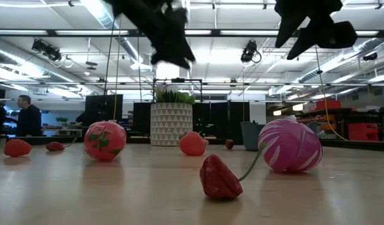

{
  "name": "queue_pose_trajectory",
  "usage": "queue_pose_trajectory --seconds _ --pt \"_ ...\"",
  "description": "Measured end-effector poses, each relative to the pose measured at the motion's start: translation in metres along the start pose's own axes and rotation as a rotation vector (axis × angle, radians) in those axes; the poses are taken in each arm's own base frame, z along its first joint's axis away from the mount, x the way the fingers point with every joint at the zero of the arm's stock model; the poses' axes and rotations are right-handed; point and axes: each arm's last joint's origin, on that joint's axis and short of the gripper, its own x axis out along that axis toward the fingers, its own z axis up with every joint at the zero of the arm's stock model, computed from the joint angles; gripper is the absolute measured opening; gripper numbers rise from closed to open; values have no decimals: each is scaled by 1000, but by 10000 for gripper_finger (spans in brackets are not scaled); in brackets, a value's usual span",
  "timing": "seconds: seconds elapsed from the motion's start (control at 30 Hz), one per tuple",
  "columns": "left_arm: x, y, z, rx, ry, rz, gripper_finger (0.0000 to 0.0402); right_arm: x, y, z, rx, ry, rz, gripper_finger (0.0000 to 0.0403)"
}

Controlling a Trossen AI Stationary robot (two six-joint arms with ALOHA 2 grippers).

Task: Pick and placing Produce into tupperware
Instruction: Put the pink peach into the blue bin

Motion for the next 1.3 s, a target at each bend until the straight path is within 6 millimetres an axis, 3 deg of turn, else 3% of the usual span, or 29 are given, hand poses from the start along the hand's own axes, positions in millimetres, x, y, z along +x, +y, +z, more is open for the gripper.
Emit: queue_pose_trajectory --seconds 0.2,0.33,0.47,0.63,0.9,1.3 --pt "72 17 -19 -33 33 86 167 3 5 -17 41 24 -10 165" --pt "104 28 -38 -18 108 193 174 0 5 -24 35 17 -8 165" --pt "125 35 -51 -29 135 191 189 -1 4 -26 26 -6 -10 165" --pt "136 42 -58 -39 143 218 214 -1 4 -25 24 -10 -15 164" --pt "137 51 -49 -54 58 220 231 -1 4 -25 17 -9 -16 165" --pt "153 38 -62 -115 52 223 231 -1 4 -25 6 -9 -19 164"
